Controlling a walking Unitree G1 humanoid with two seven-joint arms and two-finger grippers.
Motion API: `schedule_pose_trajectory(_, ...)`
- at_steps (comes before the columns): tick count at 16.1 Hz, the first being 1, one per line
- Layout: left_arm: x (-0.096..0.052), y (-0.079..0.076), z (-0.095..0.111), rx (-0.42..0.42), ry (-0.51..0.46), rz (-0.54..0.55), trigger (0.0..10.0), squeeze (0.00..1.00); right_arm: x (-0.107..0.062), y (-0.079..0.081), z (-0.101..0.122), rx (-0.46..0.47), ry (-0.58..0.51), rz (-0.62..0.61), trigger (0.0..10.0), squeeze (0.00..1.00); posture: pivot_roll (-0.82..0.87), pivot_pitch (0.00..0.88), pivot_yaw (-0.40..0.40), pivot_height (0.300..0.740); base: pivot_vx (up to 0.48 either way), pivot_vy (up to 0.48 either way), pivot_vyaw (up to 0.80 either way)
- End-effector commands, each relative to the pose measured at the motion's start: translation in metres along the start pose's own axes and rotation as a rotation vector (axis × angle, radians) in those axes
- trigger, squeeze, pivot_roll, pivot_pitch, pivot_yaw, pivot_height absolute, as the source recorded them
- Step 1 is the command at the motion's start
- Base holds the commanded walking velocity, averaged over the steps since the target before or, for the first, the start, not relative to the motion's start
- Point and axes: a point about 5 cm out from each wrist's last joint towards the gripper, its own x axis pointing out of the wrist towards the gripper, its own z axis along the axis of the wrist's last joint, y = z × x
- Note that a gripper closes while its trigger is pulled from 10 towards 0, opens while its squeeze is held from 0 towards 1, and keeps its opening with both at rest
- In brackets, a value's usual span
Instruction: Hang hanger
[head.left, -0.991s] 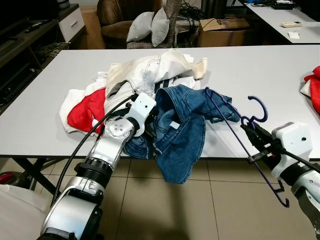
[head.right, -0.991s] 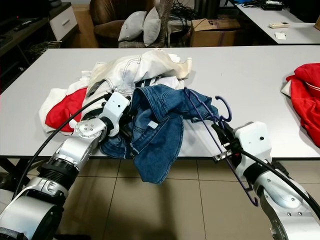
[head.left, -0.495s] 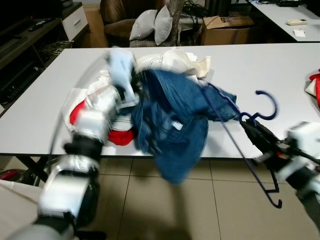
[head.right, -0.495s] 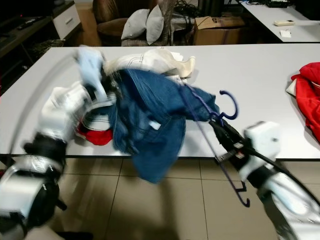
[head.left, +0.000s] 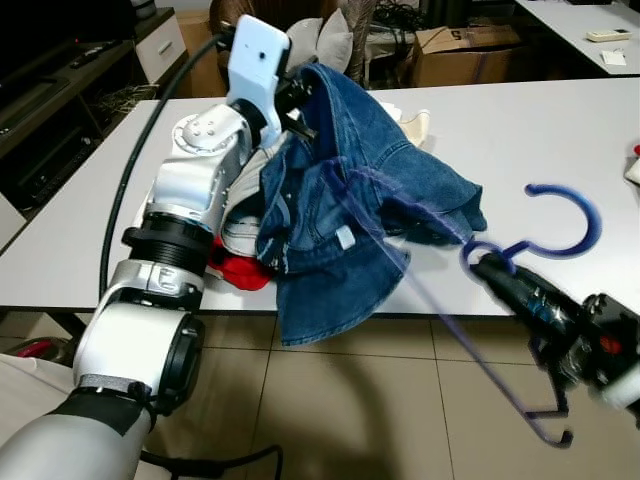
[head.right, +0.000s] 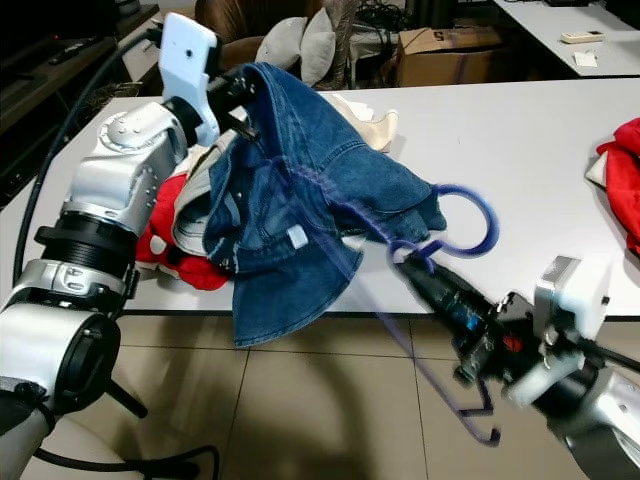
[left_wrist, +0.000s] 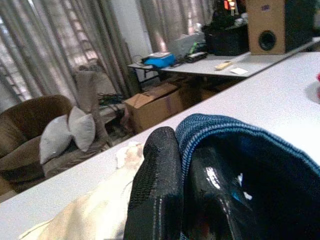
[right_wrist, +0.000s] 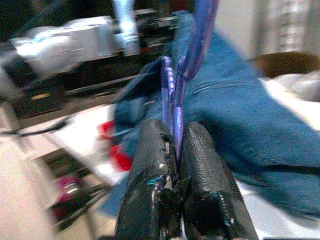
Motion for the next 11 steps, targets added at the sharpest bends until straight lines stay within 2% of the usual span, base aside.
schedule_pose_trajectory(1, -0.001, -0.003, -0.004, 0.038, 0.014, -0.026, 0.0, 0.00, 0.002, -0.008, -0.003, 0.002, 0.009, -0.096, 10.0, 0.00, -0.18, 0.000, 0.157, 0.740, 0.000, 0.000, 0.00)
schedule_pose_trajectory(3, -0.004, -0.017, -0.032, 0.072, 0.129, -0.118, 0.0, 0.00, 0.005, -0.020, -0.011, 0.023, 0.040, -0.228, 10.0, 0.00, -0.18, 0.000, 0.154, 0.740, 0.000, 0.000, 0.00)
schedule_pose_trajectory(4, -0.009, -0.025, -0.058, 0.107, 0.237, -0.149, 0.0, 0.00, 0.008, -0.023, -0.018, 0.011, 0.077, -0.276, 10.0, 0.00, -0.18, 0.000, 0.154, 0.740, 0.000, 0.000, 0.00)
schedule_pose_trajectory(5, -0.012, -0.030, -0.071, 0.137, 0.281, -0.144, 3.2, 0.00, 0.011, -0.022, -0.022, 0.010, 0.092, -0.282, 10.0, 0.00, -0.17, 0.000, 0.154, 0.740, 0.000, 0.000, 0.00)
schedule_pose_trajectory(6, -0.014, -0.031, -0.073, 0.117, 0.284, -0.115, 10.0, 0.00, 0.015, -0.019, -0.024, 0.023, 0.089, -0.277, 10.0, 0.00, -0.17, 0.000, 0.149, 0.740, 0.000, 0.000, 0.00)
schedule_pose_trajectory(9, -0.019, -0.027, -0.074, 0.110, 0.297, -0.155, 10.0, 0.01, 0.019, -0.017, -0.026, 0.028, 0.098, -0.272, 10.0, 0.00, -0.16, 0.000, 0.147, 0.740, 0.000, 0.000, 0.00)
schedule_pose_trajectory(10, -0.022, -0.025, -0.075, 0.111, 0.309, -0.170, 10.0, 1.00, 0.020, -0.017, -0.027, 0.026, 0.104, -0.271, 10.0, 0.00, -0.16, 0.000, 0.146, 0.740, 0.000, 0.000, 0.00)
schedule_pose_trajectory(11, -0.026, -0.025, -0.075, 0.112, 0.319, -0.190, 10.0, 1.00, 0.021, -0.016, -0.028, 0.023, 0.108, -0.268, 10.0, 0.00, -0.16, 0.000, 0.146, 0.740, 0.000, 0.000, 0.00)
